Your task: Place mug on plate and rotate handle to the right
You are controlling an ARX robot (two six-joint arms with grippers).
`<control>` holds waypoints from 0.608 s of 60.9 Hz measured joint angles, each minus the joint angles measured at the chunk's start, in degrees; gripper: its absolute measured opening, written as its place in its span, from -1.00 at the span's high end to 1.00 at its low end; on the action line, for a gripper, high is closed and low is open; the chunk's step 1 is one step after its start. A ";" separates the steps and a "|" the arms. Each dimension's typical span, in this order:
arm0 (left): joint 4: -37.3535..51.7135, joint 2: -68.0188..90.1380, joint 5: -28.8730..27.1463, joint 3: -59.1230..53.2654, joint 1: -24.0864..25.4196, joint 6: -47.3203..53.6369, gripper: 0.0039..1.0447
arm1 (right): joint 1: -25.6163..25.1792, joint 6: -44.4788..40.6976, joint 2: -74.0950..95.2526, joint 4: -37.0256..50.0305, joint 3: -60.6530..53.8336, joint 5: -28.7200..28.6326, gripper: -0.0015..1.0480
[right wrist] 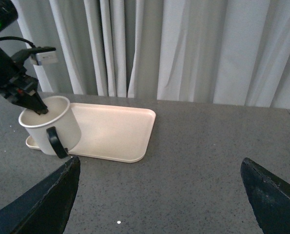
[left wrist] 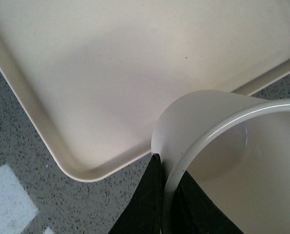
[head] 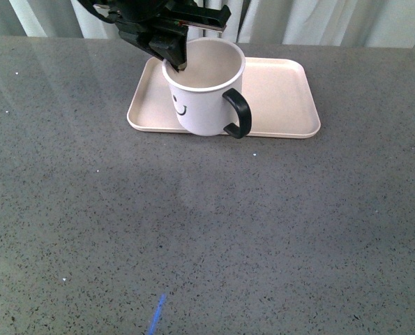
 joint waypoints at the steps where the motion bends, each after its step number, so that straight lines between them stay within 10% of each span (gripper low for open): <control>1: -0.79 1.18 -0.13 1.68 -0.13 0.00 0.97 | 0.00 0.00 0.00 0.00 0.00 0.00 -0.82; 37: -11.28 16.92 -1.55 27.28 -0.35 -0.87 0.97 | 0.00 0.00 0.00 0.00 0.00 0.00 -0.82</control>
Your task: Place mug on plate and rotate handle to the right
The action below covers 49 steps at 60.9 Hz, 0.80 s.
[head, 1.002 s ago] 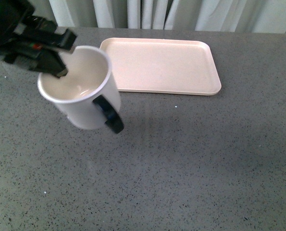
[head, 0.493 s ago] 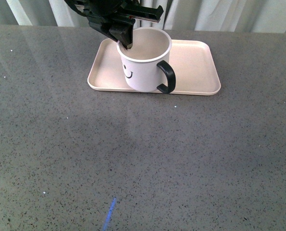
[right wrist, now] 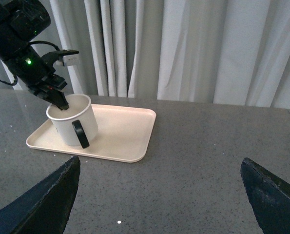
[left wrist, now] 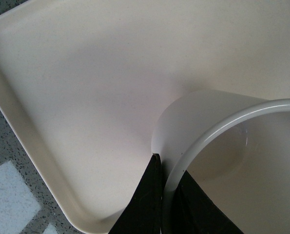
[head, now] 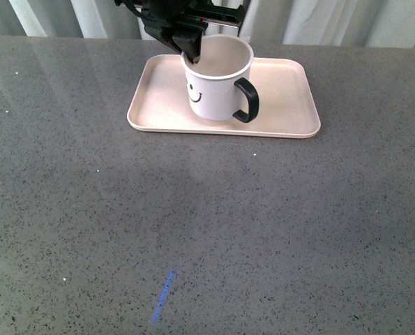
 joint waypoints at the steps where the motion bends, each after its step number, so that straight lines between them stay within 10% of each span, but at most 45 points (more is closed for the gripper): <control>1: -0.11 0.13 -0.02 0.20 0.00 0.00 0.97 | 0.00 0.00 0.00 0.00 0.00 0.00 -0.82; 49: -9.22 11.43 -1.90 18.75 -0.28 -0.15 0.97 | 0.00 0.00 0.00 0.00 0.00 0.02 -0.82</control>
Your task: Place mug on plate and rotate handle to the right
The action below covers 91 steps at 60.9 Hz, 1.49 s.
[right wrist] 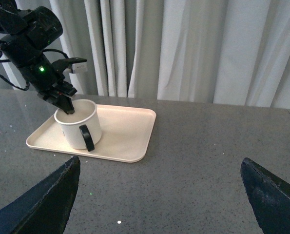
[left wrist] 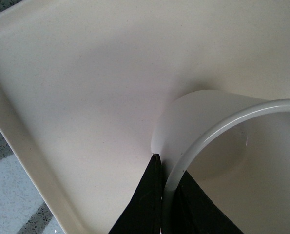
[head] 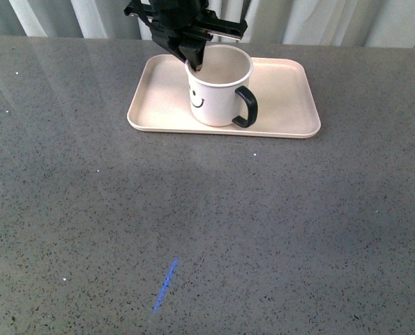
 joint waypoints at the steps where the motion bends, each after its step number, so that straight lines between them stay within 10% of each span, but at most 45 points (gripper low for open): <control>1: -0.24 0.26 0.02 0.42 -0.02 -0.02 0.97 | 0.00 0.00 0.00 0.00 0.00 0.00 -0.82; 33: -3.52 3.69 -0.50 6.99 -0.39 -0.07 0.97 | 0.00 0.00 0.00 0.00 0.00 -0.02 -0.82; 69: 6.43 -3.43 0.66 -7.87 -0.33 -0.28 -0.82 | 0.00 0.00 0.00 0.00 0.00 -0.02 -0.82; 91: 19.63 -21.94 4.04 -29.57 3.06 -1.75 -0.83 | 0.00 0.00 0.00 0.00 0.00 -0.02 -0.82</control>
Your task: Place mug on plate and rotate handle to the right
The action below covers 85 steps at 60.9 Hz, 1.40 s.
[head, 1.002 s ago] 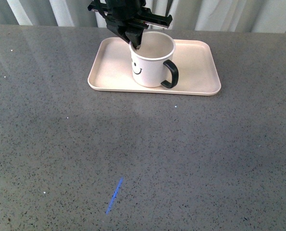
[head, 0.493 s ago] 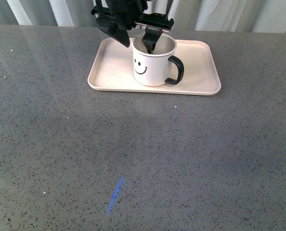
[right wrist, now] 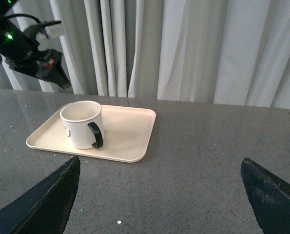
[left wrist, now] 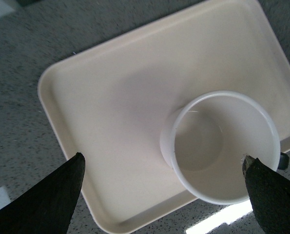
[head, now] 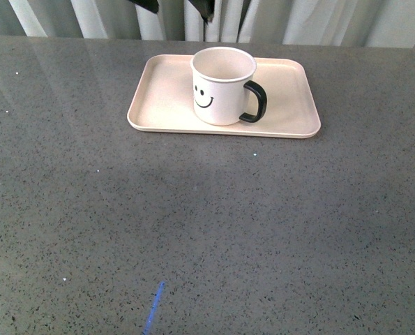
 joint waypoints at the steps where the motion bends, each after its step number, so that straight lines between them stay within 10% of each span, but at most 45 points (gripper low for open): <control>1: 0.52 -0.63 0.09 -0.76 0.13 -0.07 -0.83 | 0.00 0.00 0.00 0.00 0.00 0.00 -0.82; 16: 21.05 -17.59 2.27 -22.91 3.41 -5.14 -0.83 | 0.00 0.00 0.00 0.00 0.00 0.02 -0.82; 25: 61.35 -29.20 -22.14 -47.19 3.54 -5.97 -0.38 | 0.00 0.00 0.00 0.00 0.00 0.00 -0.82; 33: 84.70 -38.51 -23.43 -69.37 6.62 -6.27 0.14 | 0.00 0.00 0.00 0.00 0.00 0.02 -0.82; 47: 92.59 -49.37 -19.96 -90.20 10.29 -6.45 0.96 | 0.00 0.00 0.00 0.00 0.00 0.00 -0.82; 85: 91.65 -79.19 -11.45 -118.53 18.82 -6.60 0.98 | 0.00 0.00 0.00 0.00 0.00 0.02 -0.82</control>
